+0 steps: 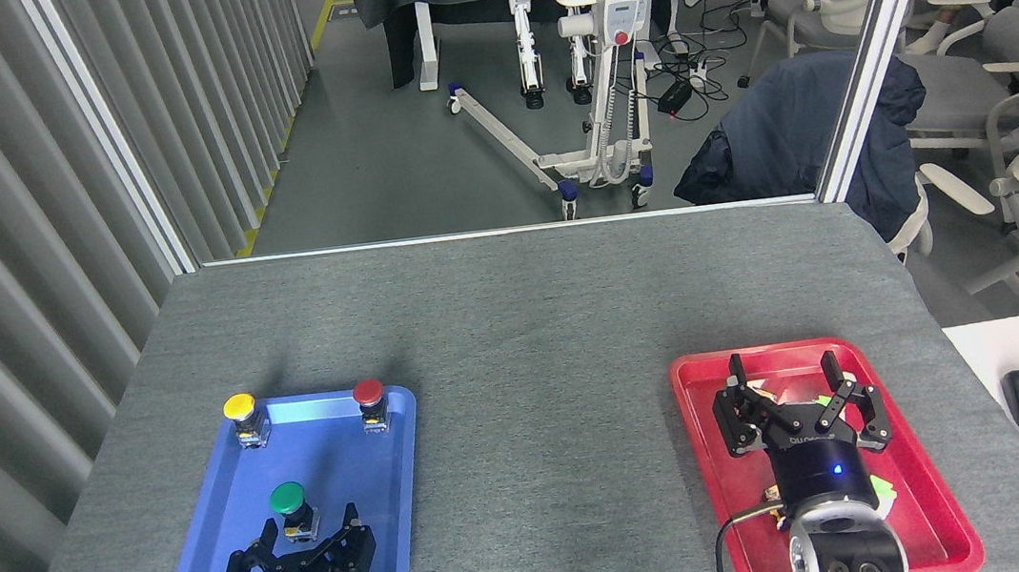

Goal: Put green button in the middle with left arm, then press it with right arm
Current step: 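Carry the green button with the left gripper toward the table's middle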

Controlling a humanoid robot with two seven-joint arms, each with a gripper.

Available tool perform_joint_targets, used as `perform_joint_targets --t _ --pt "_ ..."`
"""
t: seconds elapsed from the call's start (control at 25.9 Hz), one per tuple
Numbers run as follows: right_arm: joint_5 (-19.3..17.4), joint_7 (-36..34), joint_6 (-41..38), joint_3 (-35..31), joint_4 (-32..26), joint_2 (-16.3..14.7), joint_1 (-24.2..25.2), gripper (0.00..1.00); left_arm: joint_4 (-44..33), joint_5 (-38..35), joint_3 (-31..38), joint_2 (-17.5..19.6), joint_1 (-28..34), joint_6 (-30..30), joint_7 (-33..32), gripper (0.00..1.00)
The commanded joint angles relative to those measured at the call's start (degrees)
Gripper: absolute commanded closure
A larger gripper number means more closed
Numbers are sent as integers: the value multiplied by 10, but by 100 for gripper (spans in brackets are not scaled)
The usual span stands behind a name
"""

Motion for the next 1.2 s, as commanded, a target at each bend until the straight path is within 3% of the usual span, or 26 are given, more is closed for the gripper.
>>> perform_joint_targets --t 0.0,0.19,0.31,0.39,0.58,0.89,1.16 --pt "0 0 0 0 0 0 0 0 28 2 8 1 -20 2 0 2" --pt "0 1 0 0 0 2 0 0 33 -1 9 1 -36 2 0 5" --pt "0 0 0 0 0 2 0 0 34 -3 8 2 -36 2 -5 35" --pt "0 0 0 0 0 1 0 0 33 -2 8 6 -34 -1 -24 64" --pt "0 0 0 0 0 0 0 0 26 0 9 8 -34 -6 -32 100" --pt "0 0 0 0 0 -1 0 0 -31 6 -4 -1 -48 -58 -33 100" --pt "0 -1 0 0 0 -1 2 0 50 1 -172 -63 -142 -95 -31 100"
